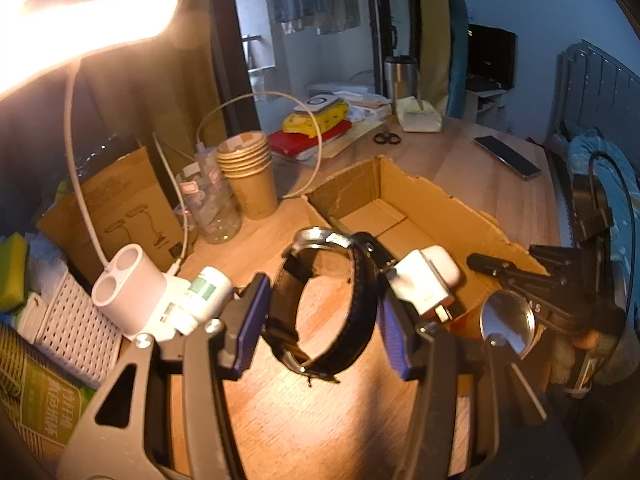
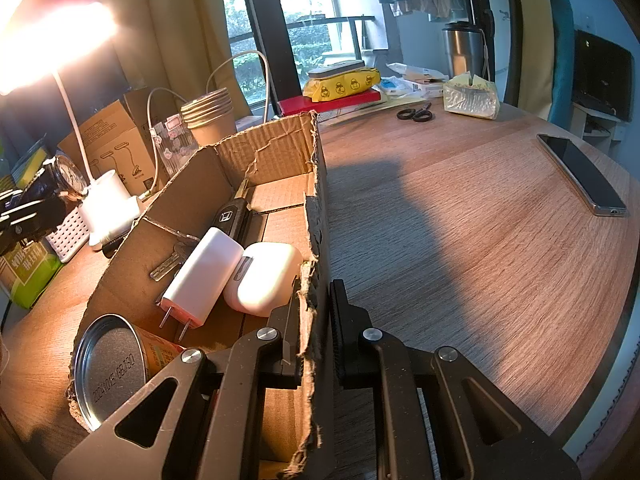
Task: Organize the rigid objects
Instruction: 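Carry the wristwatch with the left tool over the box and lower it, then open the left tool to release the wristwatch in the box, then withdraw the left tool from the box toward the white pill bottle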
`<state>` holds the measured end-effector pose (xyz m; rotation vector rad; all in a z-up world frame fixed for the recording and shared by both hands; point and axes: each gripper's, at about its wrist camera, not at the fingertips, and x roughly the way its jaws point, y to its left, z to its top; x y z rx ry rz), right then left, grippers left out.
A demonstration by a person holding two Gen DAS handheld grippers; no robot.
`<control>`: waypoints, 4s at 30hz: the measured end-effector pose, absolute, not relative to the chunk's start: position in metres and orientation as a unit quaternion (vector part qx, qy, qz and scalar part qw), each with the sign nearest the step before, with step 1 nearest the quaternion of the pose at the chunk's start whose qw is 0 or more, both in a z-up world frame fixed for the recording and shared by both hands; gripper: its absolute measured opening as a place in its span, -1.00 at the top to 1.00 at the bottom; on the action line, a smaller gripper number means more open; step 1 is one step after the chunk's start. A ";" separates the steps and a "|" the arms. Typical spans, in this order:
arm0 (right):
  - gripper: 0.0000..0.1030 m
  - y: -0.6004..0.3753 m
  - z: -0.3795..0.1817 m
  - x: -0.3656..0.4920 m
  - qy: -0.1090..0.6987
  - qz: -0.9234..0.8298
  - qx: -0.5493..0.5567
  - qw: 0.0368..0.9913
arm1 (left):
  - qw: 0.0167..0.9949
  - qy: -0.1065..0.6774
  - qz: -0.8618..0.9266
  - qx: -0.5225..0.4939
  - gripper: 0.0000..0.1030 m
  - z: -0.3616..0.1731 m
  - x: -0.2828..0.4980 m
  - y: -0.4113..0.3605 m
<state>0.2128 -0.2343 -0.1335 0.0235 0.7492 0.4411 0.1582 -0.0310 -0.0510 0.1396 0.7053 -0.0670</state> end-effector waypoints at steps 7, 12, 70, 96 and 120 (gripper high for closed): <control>0.75 -0.234 -0.134 0.213 0.363 0.214 0.012 0.907 | 0.940 0.332 -0.035 0.065 -0.03 -0.046 0.159 -0.043; 0.75 -0.235 -0.133 0.213 0.363 0.214 0.011 0.907 | 0.942 0.326 -0.047 0.068 -0.03 -0.045 0.159 -0.061; 0.75 -0.237 -0.133 0.214 0.364 0.214 0.013 0.907 | 0.903 0.387 -0.152 0.110 -0.04 -0.089 0.209 -0.138; 0.74 -0.237 -0.132 0.213 0.364 0.214 0.012 0.906 | 0.913 0.381 -0.098 0.109 -0.05 -0.084 0.214 -0.112; 0.74 -0.238 -0.131 0.212 0.364 0.214 0.012 0.906 | 0.931 0.353 -0.046 0.082 -0.10 -0.060 0.158 -0.050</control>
